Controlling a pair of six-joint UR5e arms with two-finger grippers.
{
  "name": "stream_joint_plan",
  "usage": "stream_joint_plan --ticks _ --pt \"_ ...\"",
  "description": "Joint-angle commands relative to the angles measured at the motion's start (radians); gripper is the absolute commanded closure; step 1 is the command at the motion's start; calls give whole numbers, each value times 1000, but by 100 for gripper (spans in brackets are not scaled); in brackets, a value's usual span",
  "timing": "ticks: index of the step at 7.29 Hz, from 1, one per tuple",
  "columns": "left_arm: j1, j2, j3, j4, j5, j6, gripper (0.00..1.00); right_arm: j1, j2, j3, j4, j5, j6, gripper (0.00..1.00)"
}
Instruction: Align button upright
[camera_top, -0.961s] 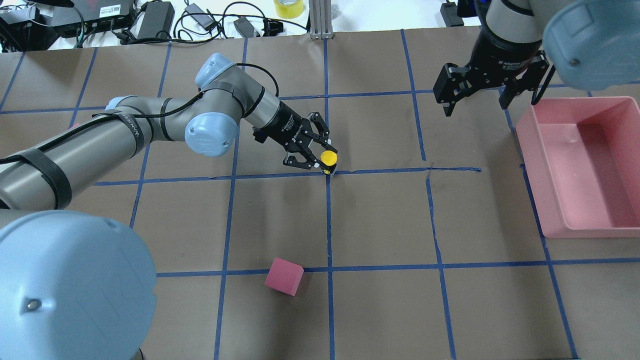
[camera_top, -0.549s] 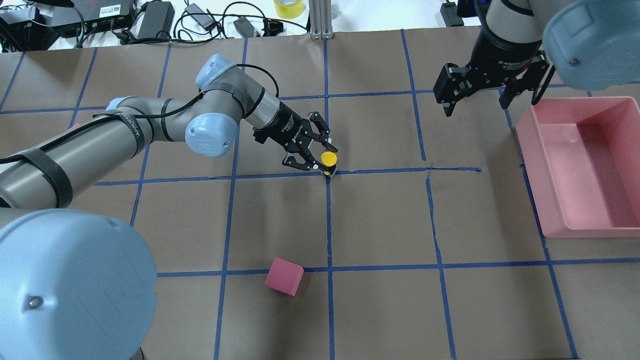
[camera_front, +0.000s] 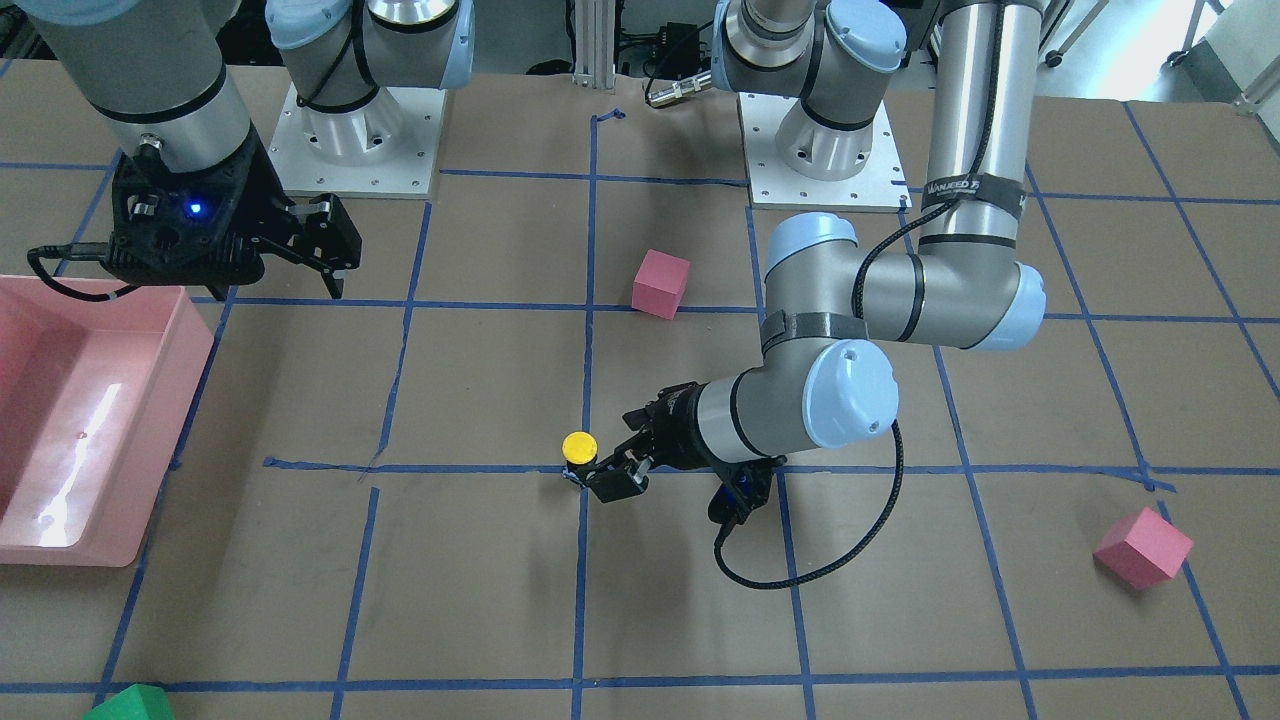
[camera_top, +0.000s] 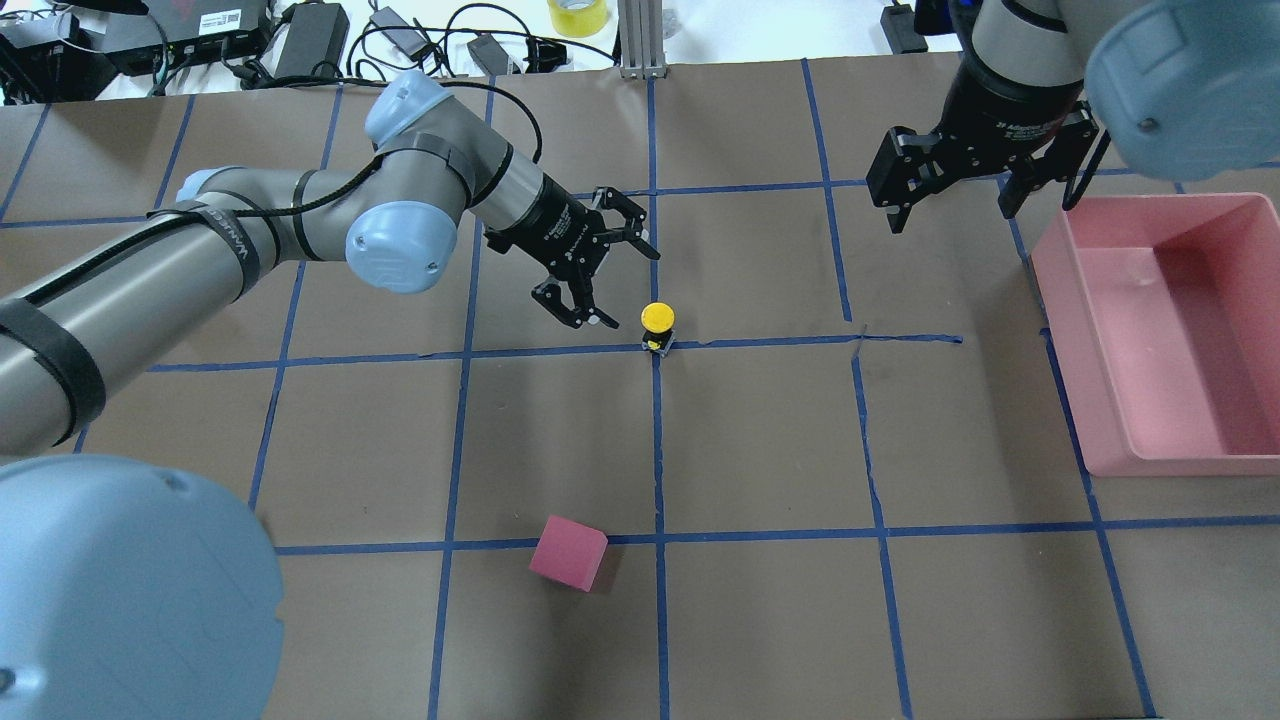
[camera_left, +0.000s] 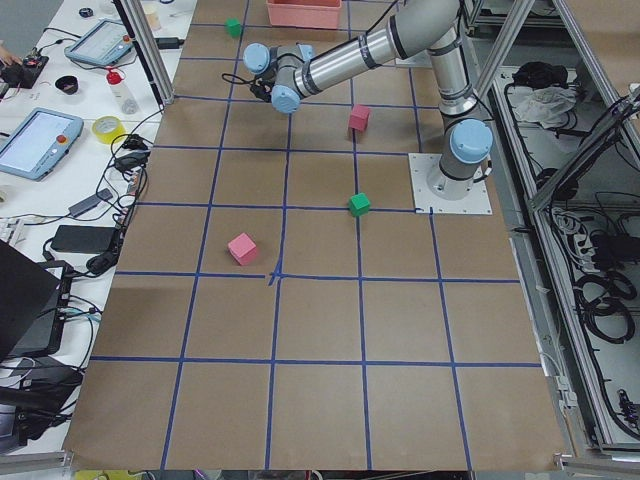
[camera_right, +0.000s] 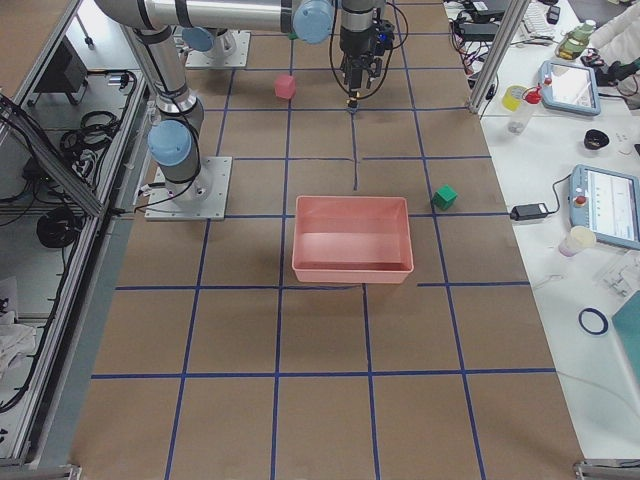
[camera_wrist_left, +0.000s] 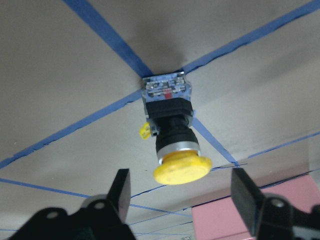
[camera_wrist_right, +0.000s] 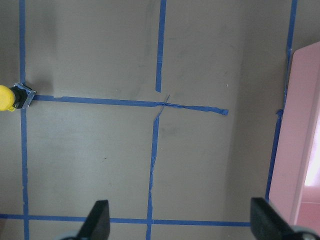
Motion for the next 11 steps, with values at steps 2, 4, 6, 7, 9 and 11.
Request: stream_joint_plan --ticks 2,4,6,7,9,11 --pt "0 169 3 -91 171 250 0 0 0 0 2 0 0 0" --pt "-3 302 1 -191 290 453 0 0 0 0 0 0 0 0" --pt "-4 400 12 -259 399 625 0 0 0 0 0 0 -2 0" --pt "-4 439 29 -295 401 653 0 0 0 0 2 0 -2 0" --pt "-3 480 101 -395 422 769 0 0 0 0 2 0 -11 0" --pt "-3 510 150 -435 445 942 0 0 0 0 2 0 -14 0"
